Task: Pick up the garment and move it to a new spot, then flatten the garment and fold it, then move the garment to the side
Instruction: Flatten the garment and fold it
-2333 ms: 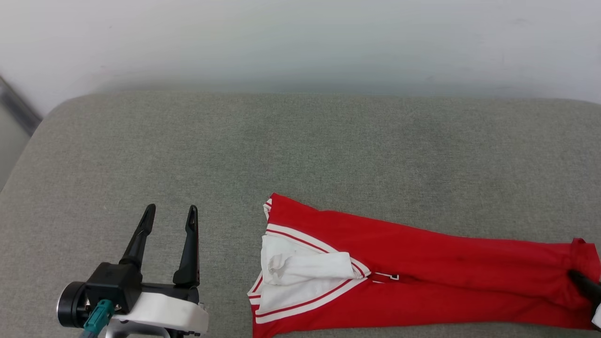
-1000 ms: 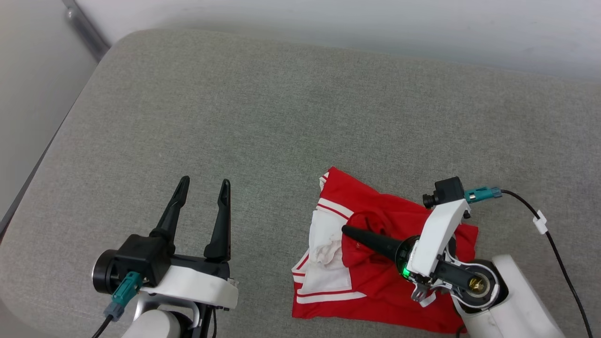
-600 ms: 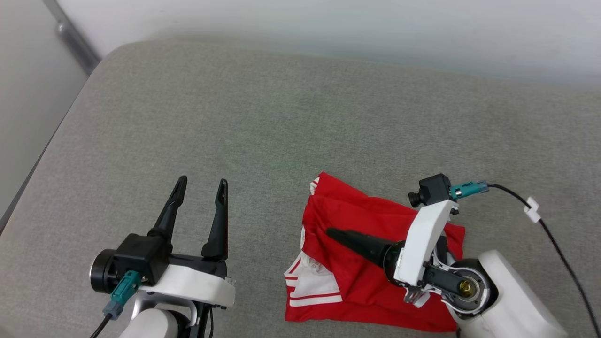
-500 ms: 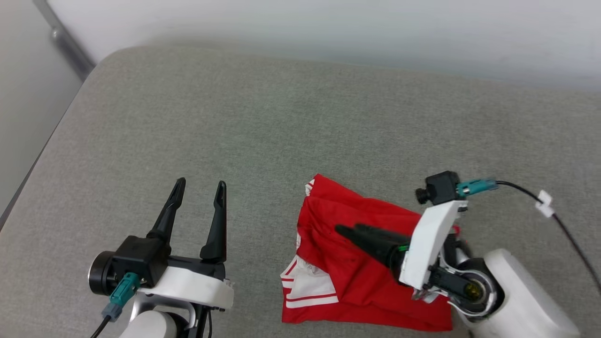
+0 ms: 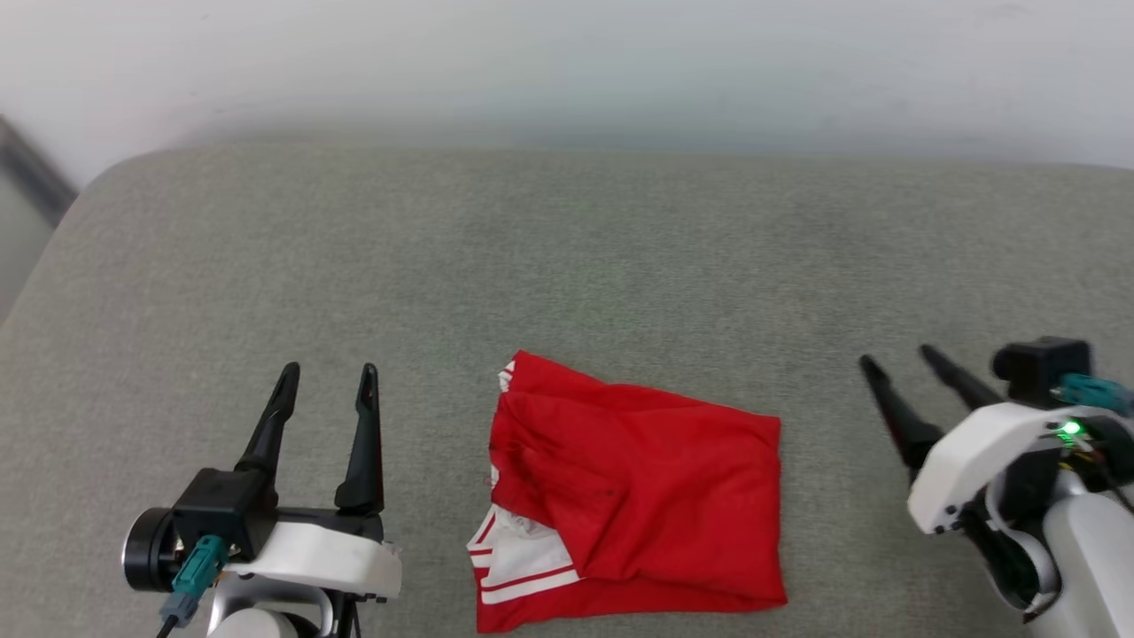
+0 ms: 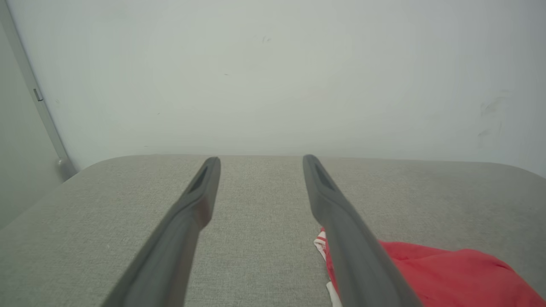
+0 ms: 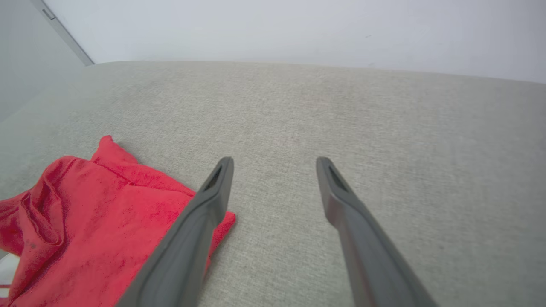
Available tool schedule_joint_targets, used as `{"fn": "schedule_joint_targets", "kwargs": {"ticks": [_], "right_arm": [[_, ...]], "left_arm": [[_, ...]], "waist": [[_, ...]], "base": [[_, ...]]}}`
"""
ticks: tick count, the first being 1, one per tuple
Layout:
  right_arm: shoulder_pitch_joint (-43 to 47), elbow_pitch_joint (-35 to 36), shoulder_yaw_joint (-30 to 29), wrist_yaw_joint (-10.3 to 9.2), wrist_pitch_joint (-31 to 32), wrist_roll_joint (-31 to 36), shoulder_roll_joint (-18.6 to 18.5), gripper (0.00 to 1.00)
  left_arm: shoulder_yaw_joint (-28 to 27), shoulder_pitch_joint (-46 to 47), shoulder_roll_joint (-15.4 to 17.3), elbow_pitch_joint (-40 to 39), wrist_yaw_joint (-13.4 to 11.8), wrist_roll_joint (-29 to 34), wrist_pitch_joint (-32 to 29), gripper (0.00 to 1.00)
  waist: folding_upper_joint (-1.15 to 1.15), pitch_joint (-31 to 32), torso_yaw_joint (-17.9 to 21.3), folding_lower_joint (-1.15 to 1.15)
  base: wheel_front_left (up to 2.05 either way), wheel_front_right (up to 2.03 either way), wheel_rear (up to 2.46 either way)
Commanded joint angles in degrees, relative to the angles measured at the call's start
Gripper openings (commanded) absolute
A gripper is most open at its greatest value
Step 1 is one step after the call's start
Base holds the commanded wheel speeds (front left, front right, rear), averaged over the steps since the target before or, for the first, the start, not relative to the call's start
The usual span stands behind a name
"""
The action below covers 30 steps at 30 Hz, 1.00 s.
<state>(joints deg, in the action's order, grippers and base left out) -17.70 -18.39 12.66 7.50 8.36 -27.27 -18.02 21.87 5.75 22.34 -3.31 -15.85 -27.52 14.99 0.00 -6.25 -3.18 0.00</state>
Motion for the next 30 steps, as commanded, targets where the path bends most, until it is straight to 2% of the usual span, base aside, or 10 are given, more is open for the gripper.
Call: {"fn": "schedule_joint_targets", "kwargs": {"ticks": [1, 5, 9, 19, 30], "right_arm": [[1.33, 1.54, -2.52, -0.03, -1.83, 2.45, 0.89, 1.00], [5.74, 7.63, -9.45, -0.03, -6.29, 8.79, 4.03, 1.00], [10.20, 15.22, -12.98, -0.03, -8.70, 12.78, 7.50, 1.00], [21.51, 27.41, -13.33, -0.03, -6.75, 16.73, 12.14, 1.00], [23.83, 31.05, -14.29, -0.03, -4.17, 16.86, 13.25, 1.00]], "left_arm": [[-0.45, -0.91, 0.27, 0.13, -0.34, -0.24, 0.24, 1.00], [-1.05, -2.47, 0.31, 0.11, -0.93, 0.32, 0.20, 1.00], [-2.07, -4.27, 0.41, 0.30, -1.59, 0.32, 0.19, 1.00], [-3.58, -8.71, -0.39, 2.01, -1.81, -0.01, 0.19, 1.00], [-5.11, -9.56, -2.02, 2.48, -0.98, 1.34, 0.20, 1.00]], "waist": [[0.00, 0.88, 1.43, 0.00], [0.00, 2.06, 2.88, 0.00], [0.00, 3.44, 4.29, 0.00], [0.00, 6.58, 5.34, 0.00], [0.00, 6.79, 5.00, 0.00]], "base": [[0.00, 0.00, 0.00], [0.00, 0.00, 0.00], [0.00, 0.00, 0.00], [0.00, 0.00, 0.00], [0.00, 0.00, 0.00]]}}
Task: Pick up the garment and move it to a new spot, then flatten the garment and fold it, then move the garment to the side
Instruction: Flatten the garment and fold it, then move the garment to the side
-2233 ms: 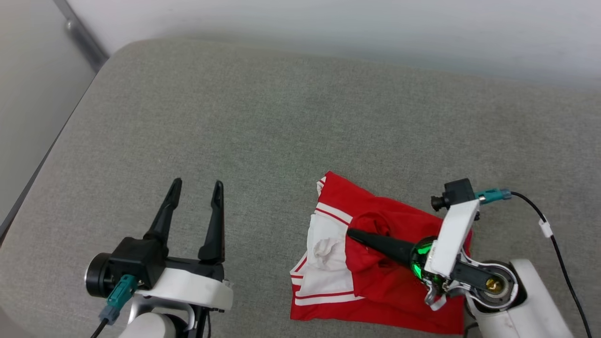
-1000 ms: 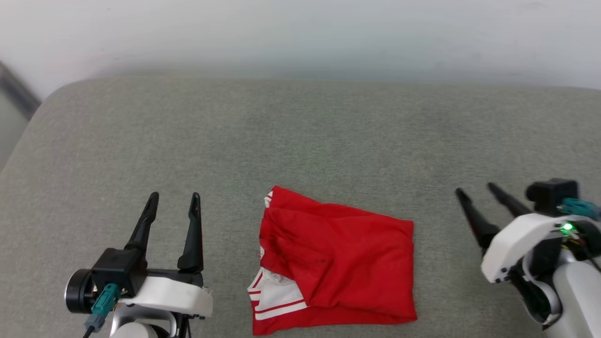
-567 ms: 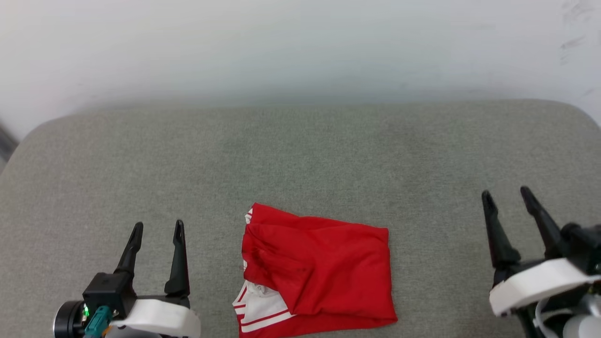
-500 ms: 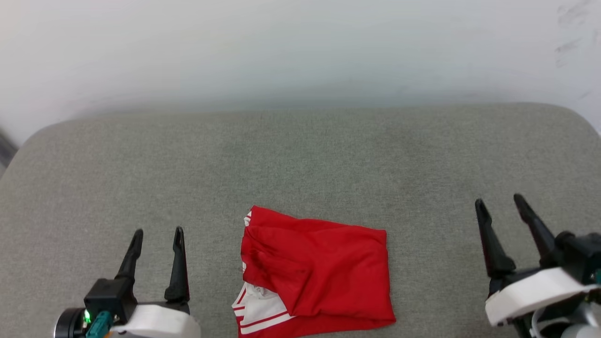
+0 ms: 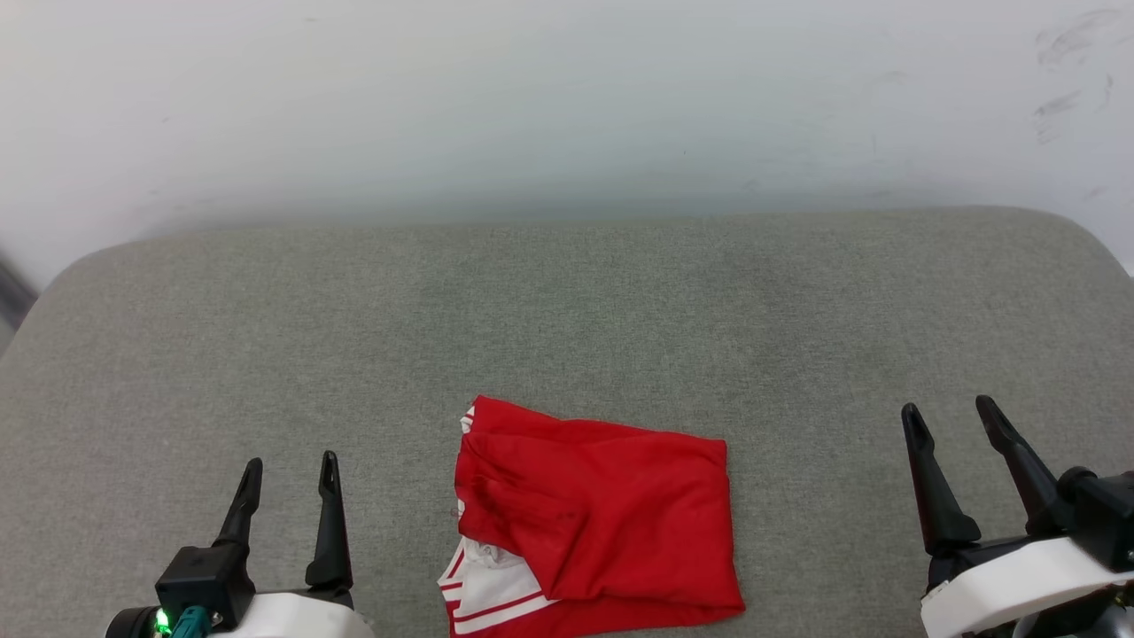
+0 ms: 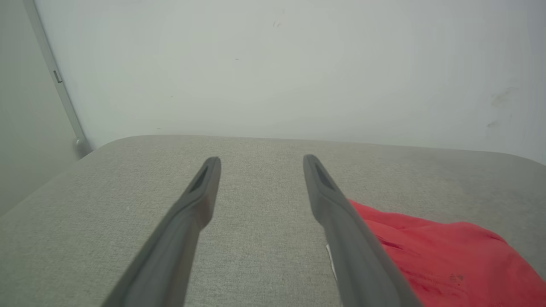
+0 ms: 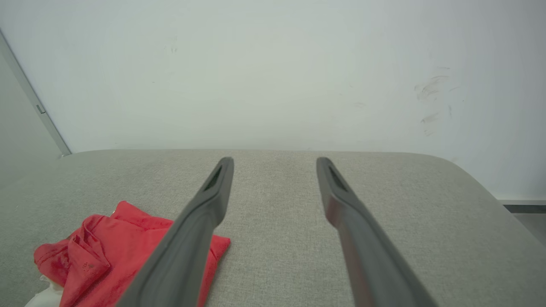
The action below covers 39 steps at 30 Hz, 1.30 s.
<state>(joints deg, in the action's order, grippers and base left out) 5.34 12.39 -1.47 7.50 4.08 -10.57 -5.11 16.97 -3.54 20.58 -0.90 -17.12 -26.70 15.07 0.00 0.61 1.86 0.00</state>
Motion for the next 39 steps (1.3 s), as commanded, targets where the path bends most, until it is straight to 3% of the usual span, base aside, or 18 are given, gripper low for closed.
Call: {"fn": "schedule_joint_targets", "kwargs": {"ticks": [1, 7, 11, 19, 22, 29, 39], "right_arm": [[0.73, 0.46, -0.24, -0.03, 0.38, 0.14, 0.36, 1.00], [0.50, 0.85, -0.85, -0.03, 1.80, -0.81, 0.45, 1.00], [-0.20, -0.30, -3.97, -0.03, 5.52, -6.53, 0.28, 1.00], [-3.04, -8.70, -9.99, -0.03, 21.62, -21.88, -6.50, 1.00], [-3.74, -12.43, -11.04, -0.03, 27.85, -26.86, -7.28, 1.00], [-7.13, -19.43, -9.17, -0.03, 37.61, -35.51, -3.64, 1.00], [-13.44, -28.87, -3.58, -0.03, 39.71, -51.13, 0.24, 1.00]], "left_arm": [[-0.33, -0.09, -0.43, 0.04, 0.40, 0.67, 0.12, 1.00], [-1.06, 0.69, -1.55, 0.19, 0.90, 1.54, 0.12, 1.00], [-2.04, 1.55, -2.96, -0.41, 1.37, 2.43, 0.12, 1.00], [-3.55, 3.19, -6.81, -0.60, 3.48, 5.04, 0.12, 1.00], [-4.15, 4.05, -8.25, -0.51, 4.63, 5.98, 0.12, 1.00], [-5.46, 6.45, -11.08, 0.14, 7.45, 8.16, 0.12, 1.00], [-7.73, 9.42, -13.31, 2.17, 10.75, 10.57, 0.12, 1.00]], "waist": [[0.00, -0.14, -0.05, 0.00], [0.00, -0.48, -0.15, 0.00], [0.00, -1.25, -0.84, 0.00], [0.00, -3.85, -4.36, 0.00], [0.00, -5.22, -6.00, 0.00], [0.00, -9.43, -9.32, 0.00], [0.00, -12.86, -11.43, 0.00]], "base": [[0.00, 0.00, 0.00], [0.00, 0.00, 0.00], [0.00, 0.00, 0.00], [0.00, 0.00, 0.00], [0.00, 0.00, 0.00], [0.00, 0.00, 0.00], [0.00, 0.00, 0.00]]}}
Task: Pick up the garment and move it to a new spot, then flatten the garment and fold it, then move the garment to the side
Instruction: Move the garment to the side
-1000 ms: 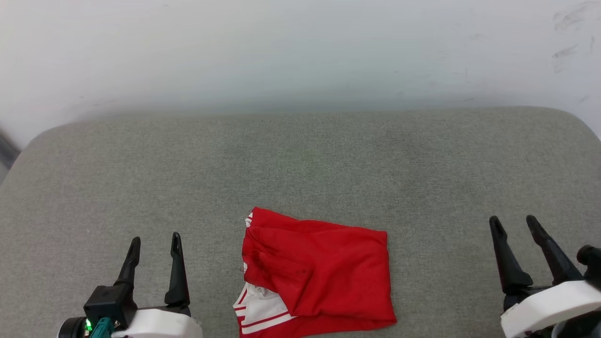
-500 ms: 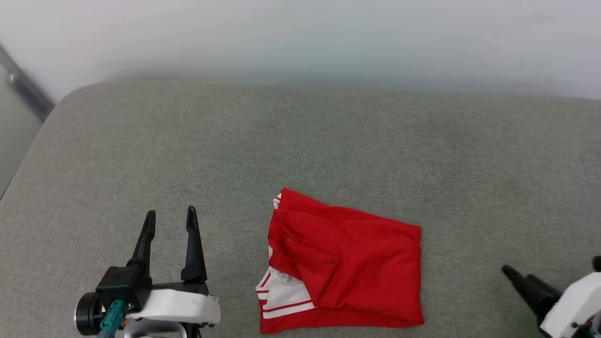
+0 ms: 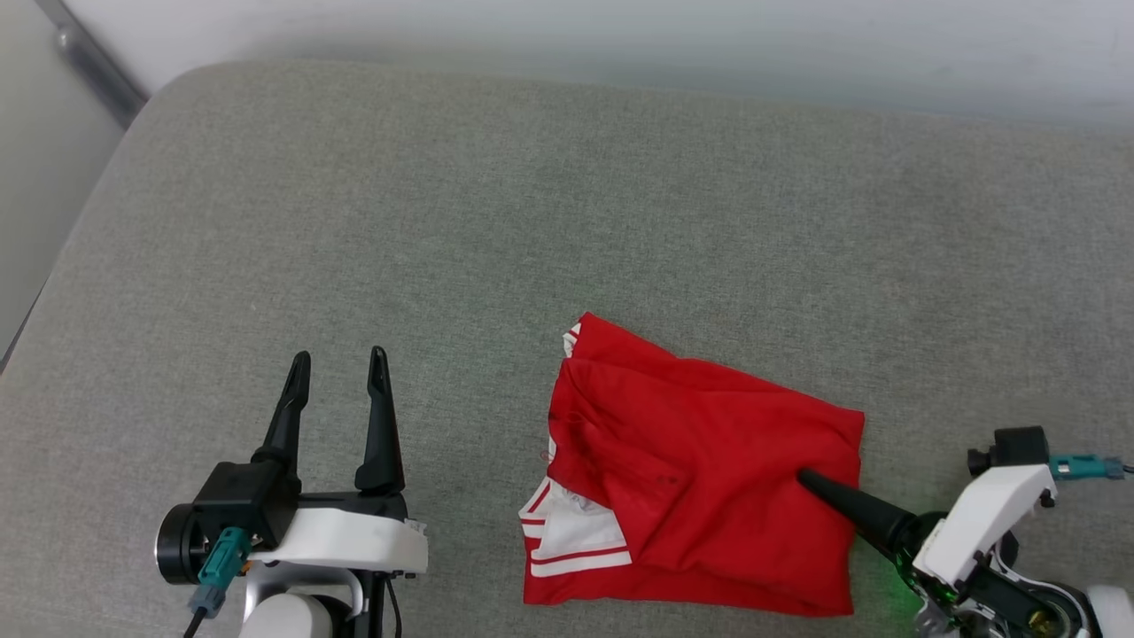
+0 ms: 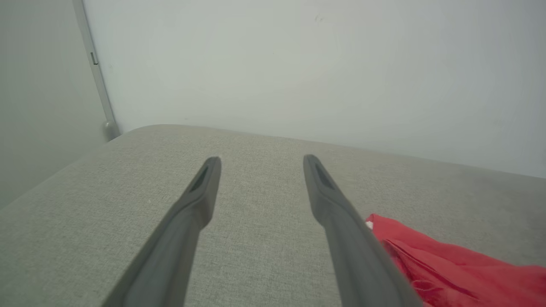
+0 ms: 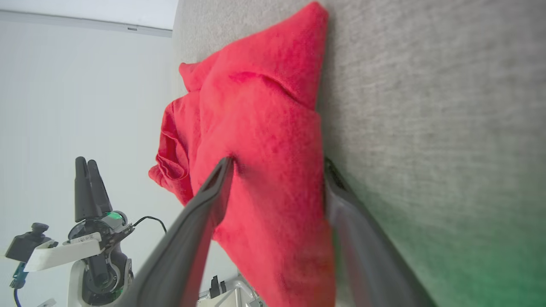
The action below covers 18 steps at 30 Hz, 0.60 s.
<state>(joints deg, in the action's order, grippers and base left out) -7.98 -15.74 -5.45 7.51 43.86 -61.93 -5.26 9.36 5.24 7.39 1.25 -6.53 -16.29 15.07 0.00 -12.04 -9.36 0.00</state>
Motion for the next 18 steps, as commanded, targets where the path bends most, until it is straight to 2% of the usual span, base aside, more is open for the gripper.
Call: {"fn": "schedule_joint_targets", "kwargs": {"ticks": [1, 2, 3, 7, 11, 18], "right_arm": [[-0.50, -1.34, 1.17, -0.05, -0.40, -0.53, 0.46, 0.48], [-0.92, -1.70, 1.91, -0.05, -0.65, -1.32, 0.46, 0.12], [-1.03, -2.01, 2.48, -0.05, -0.77, -2.11, 0.42, 0.00], [-1.89, -0.83, 4.88, -0.04, -2.01, -3.59, -1.51, 0.00], [-2.44, 2.87, 8.74, -0.04, -3.80, -1.60, -4.64, 0.00], [-3.30, 9.62, 18.32, -0.04, -4.70, 10.42, -13.93, 0.00]], "left_arm": [[-0.38, 0.80, -0.22, 0.14, 0.44, 0.43, 0.12, 1.00], [-0.60, 0.91, -0.34, 0.28, 0.58, 0.69, 0.12, 1.00], [-0.77, 0.93, -0.45, 0.40, 0.88, 0.86, 0.12, 1.00], [-1.69, 0.67, -0.89, 0.88, 1.51, 1.64, 0.12, 1.00], [-2.61, 0.00, -1.21, 1.28, 2.02, 2.19, 0.12, 1.00], [-4.02, -1.55, -1.24, 1.31, 3.29, 3.01, 0.12, 1.00]], "waist": [[0.00, -0.29, -0.26, 0.00], [0.00, -0.27, -0.31, 0.00], [0.00, -0.18, -0.36, 0.00], [0.00, 0.49, -0.25, 0.00], [0.00, 1.71, 0.68, 0.00], [0.00, 4.50, 4.78, 0.00]], "base": [[0.00, 0.00, 0.00], [0.00, 0.00, 0.00], [0.00, 0.00, 0.00], [0.00, 0.00, 0.00], [0.00, 0.00, 0.00], [0.00, 0.00, 0.00]]}}
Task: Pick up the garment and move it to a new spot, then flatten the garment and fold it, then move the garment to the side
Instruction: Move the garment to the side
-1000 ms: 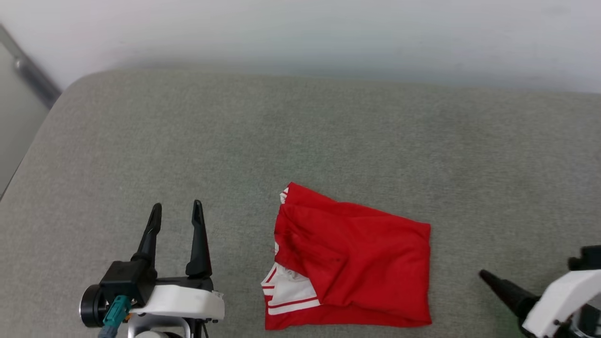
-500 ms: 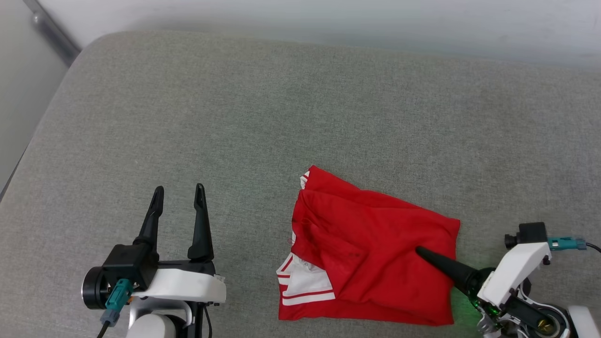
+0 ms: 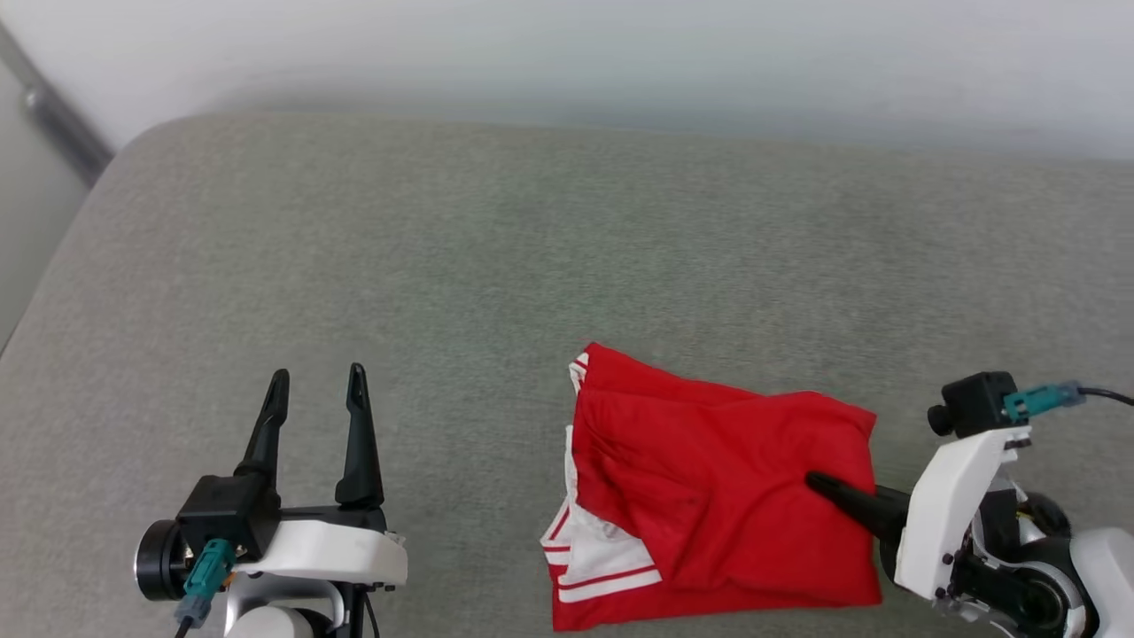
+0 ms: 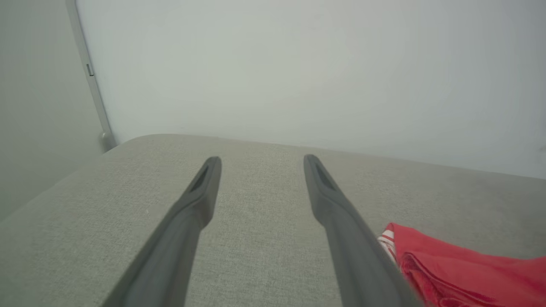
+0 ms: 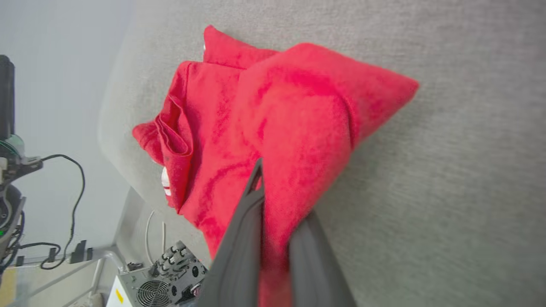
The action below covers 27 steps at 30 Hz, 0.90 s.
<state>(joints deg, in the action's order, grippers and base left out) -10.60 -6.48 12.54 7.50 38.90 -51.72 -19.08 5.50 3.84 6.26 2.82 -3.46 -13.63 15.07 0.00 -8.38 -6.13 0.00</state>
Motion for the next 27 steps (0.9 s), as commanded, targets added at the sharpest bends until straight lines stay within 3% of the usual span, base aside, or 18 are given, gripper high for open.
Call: {"fn": "schedule_joint_targets", "kwargs": {"ticks": [1, 10, 18, 27], "right_arm": [[-1.09, 0.85, 1.14, -0.03, 0.54, 2.15, -1.41, 0.00], [-7.10, 0.11, 6.23, -0.03, 4.13, 18.02, -8.90, 0.00], [-16.87, -5.88, 5.10, -0.04, -7.07, 30.56, -10.55, 0.00], [-23.61, -16.19, -2.38, -0.05, -17.20, 37.02, -10.87, 0.00]], "left_arm": [[-0.19, -0.25, -0.15, -0.34, 0.46, 0.37, 0.12, 1.00], [-0.92, 0.43, -0.36, -1.53, 1.90, 1.38, 0.12, 1.00], [-0.11, 4.75, 1.18, -2.61, 3.44, 3.36, 0.12, 1.00], [3.56, 11.72, 2.62, -4.43, 5.62, 6.05, -1.23, 1.00]], "waist": [[0.00, 0.89, 2.24, 0.00], [0.00, -1.20, 13.09, 0.00], [0.00, -8.04, 23.46, 0.00], [0.00, -15.66, 27.15, 0.00]], "base": [[0.00, 0.00, 0.00], [0.00, 0.00, 0.00], [0.00, 0.00, 0.00], [0.00, 0.00, 0.00]]}}
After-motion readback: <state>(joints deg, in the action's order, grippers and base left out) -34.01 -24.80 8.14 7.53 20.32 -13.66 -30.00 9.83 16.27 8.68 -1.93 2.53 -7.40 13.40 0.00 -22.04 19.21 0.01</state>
